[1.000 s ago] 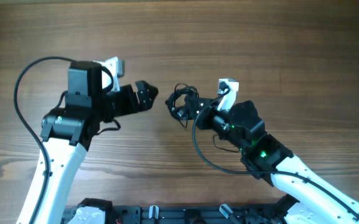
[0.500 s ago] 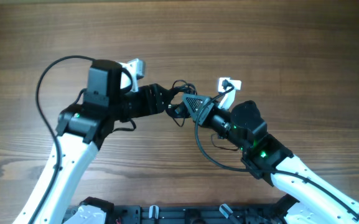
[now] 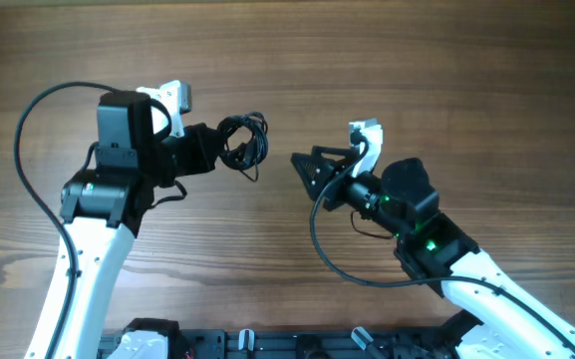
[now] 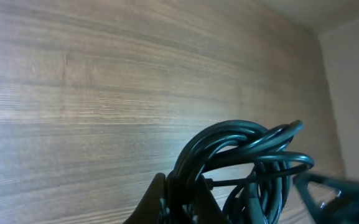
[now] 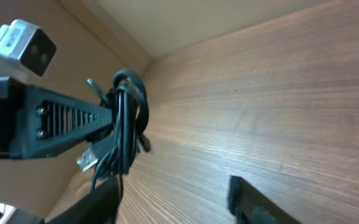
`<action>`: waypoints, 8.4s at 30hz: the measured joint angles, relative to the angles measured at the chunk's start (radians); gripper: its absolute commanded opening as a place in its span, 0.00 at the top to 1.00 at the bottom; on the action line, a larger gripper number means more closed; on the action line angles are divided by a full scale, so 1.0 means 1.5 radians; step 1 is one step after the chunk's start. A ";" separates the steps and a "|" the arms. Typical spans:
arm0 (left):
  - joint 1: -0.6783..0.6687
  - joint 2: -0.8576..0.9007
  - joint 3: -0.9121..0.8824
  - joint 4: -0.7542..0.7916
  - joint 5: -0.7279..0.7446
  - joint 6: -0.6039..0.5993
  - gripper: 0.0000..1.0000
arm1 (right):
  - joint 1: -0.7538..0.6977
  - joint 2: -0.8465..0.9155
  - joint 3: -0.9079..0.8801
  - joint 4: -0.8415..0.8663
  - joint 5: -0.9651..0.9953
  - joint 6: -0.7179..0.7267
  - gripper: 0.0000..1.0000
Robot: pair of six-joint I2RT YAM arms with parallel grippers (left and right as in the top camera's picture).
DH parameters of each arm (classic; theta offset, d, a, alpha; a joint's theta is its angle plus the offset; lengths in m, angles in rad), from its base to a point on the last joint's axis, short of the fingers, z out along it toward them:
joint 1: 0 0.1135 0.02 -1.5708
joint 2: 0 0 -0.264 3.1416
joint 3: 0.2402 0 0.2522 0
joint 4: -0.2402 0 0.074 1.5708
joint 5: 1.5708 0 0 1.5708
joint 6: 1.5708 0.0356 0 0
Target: Untangle cables
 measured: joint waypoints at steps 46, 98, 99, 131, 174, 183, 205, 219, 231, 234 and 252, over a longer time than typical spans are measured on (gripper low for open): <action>-0.051 0.010 -0.006 -0.006 0.067 -0.005 0.96 | -0.043 0.105 0.009 -0.133 0.055 0.116 0.23; -0.115 0.060 -0.001 -0.031 0.095 -0.051 0.60 | -0.105 0.095 0.003 0.068 -0.363 0.066 0.95; -0.127 0.082 0.001 -0.022 0.094 -0.060 0.57 | -0.107 0.096 0.002 0.065 -0.356 0.066 0.96; -0.069 0.129 0.001 0.038 0.031 -0.777 0.96 | 0.128 0.265 0.000 0.174 0.080 -0.228 0.17; -0.269 0.131 0.001 0.020 -0.208 -0.312 0.96 | 0.117 0.022 -0.001 0.147 0.300 -0.135 0.96; -0.270 0.131 0.001 0.012 -0.235 -0.281 0.96 | 0.117 0.022 -0.001 0.178 0.261 -0.113 0.96; -0.270 0.132 0.001 -0.005 -0.128 -0.242 0.96 | 0.117 0.086 -0.001 0.236 0.352 -0.157 0.95; -0.270 0.132 0.001 0.011 -0.142 -0.192 0.96 | 0.117 0.098 -0.001 0.162 0.326 -0.208 0.96; -0.270 0.132 0.001 0.013 -0.250 -0.200 0.96 | 0.117 0.099 -0.001 0.107 0.323 -0.190 0.95; -0.288 0.132 0.001 0.017 -0.251 -0.218 0.96 | 0.117 0.099 -0.001 0.121 0.323 -0.133 0.95; -0.315 0.131 -0.001 0.016 -0.274 -0.360 0.96 | 0.102 0.148 -0.005 0.211 0.389 -0.061 0.07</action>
